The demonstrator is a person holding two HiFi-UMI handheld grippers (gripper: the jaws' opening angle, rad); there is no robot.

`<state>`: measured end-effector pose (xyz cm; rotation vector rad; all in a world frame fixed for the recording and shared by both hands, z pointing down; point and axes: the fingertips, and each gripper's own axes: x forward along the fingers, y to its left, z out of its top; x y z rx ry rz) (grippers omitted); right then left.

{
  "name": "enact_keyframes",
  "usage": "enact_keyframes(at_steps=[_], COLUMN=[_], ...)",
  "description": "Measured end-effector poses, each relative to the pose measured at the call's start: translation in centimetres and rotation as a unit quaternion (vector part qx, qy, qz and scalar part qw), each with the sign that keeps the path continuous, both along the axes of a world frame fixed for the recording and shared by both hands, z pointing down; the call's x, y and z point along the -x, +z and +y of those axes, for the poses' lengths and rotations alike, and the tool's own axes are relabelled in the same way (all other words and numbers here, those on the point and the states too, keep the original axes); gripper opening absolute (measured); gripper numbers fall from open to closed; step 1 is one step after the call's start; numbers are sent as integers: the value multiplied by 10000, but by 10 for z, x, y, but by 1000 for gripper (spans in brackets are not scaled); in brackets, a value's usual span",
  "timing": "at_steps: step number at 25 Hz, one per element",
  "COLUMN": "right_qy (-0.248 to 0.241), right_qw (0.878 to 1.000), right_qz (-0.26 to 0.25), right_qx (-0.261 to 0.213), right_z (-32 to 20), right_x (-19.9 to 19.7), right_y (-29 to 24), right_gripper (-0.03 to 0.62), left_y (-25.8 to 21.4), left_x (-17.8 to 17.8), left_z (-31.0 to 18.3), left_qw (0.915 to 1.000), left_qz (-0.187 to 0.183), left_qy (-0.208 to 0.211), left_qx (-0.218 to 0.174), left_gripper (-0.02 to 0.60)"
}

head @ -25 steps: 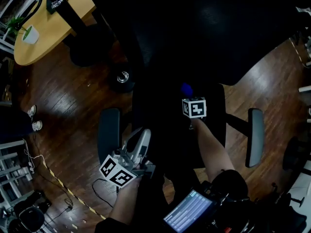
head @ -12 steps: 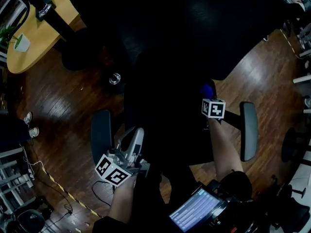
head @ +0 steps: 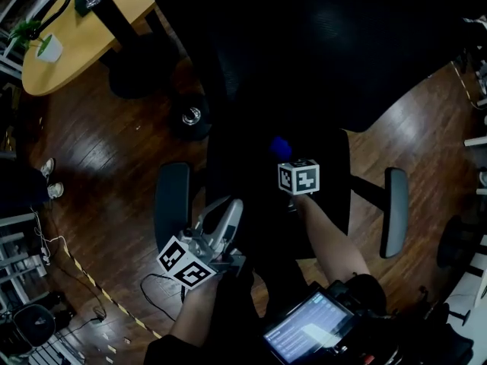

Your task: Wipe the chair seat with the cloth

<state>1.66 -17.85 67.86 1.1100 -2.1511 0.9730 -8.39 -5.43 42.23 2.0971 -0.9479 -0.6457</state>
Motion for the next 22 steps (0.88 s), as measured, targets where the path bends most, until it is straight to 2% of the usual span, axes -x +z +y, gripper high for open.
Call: enact_keyframes(at_steps=[4,6,8,11,13,15,18,22], right_qy=[-959,-1114,-1109,-1218,-1123,-989,-715,-348], right_qw=[9942,9917,9921,9908,9917,9941,9972,9986], right_qz=[-474,-634,-583,-593,-621,-427,-110,357], right_qx=[93,121,52,-54,-52,-106,-171,-182], right_z=[30,41,44,47,44,40,33,27], right_x=[118,154,165,162,155,138,100,28], right_y=[-3,-6,-18,-9,6,12,17,25], right_gripper=[44,44,44,44,44,44,44,44], left_y=[7,8,7,8,10,11,12,13], left_x=[5,4,2,0,-1,-2,-4,-15], left_z=[-5,-7,-7,-3,-3,-3,-3,-4], left_qw=[9997,9997,9997,9997,9997,9997,9998,9995], left_qz=[-82,-57,-36,-36,-27,-18,-5,125], left_qy=[-133,-143,-118,-45,-19,11,44,101], left_qx=[169,200,208,224,239,225,215,274], left_gripper=[-8,-6,-6,-8,-8,-8,-8,-8])
